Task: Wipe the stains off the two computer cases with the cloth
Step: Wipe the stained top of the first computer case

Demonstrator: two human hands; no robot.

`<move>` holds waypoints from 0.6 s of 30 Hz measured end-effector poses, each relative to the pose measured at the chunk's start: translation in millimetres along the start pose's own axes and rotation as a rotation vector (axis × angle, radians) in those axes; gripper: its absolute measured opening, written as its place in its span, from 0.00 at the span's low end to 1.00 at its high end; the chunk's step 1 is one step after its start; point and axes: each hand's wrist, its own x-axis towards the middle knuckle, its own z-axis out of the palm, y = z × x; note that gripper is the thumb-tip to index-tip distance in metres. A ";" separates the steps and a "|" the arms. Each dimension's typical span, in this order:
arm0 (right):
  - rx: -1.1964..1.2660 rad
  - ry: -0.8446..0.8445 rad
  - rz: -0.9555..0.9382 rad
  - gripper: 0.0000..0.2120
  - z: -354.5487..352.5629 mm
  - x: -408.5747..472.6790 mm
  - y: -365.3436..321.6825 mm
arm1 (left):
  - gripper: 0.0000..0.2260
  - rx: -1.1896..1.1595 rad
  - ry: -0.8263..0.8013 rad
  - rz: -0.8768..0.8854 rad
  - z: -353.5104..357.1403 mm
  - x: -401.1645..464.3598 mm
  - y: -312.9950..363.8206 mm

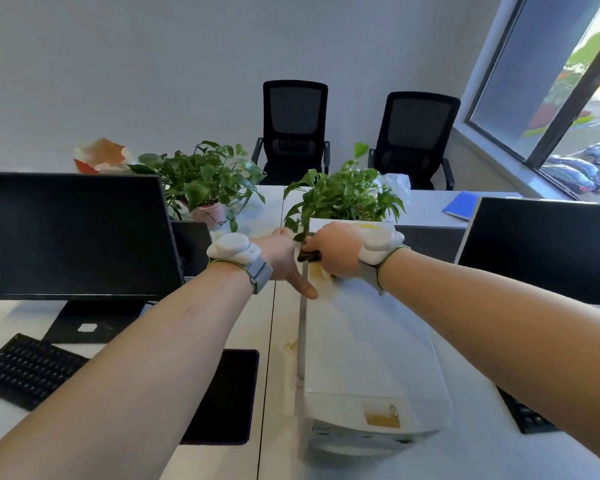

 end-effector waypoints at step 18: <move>0.095 0.019 0.093 0.17 54.3 -154.8 6.6 | 0.47 0.156 -0.099 0.165 -3.8 -21.4 26.2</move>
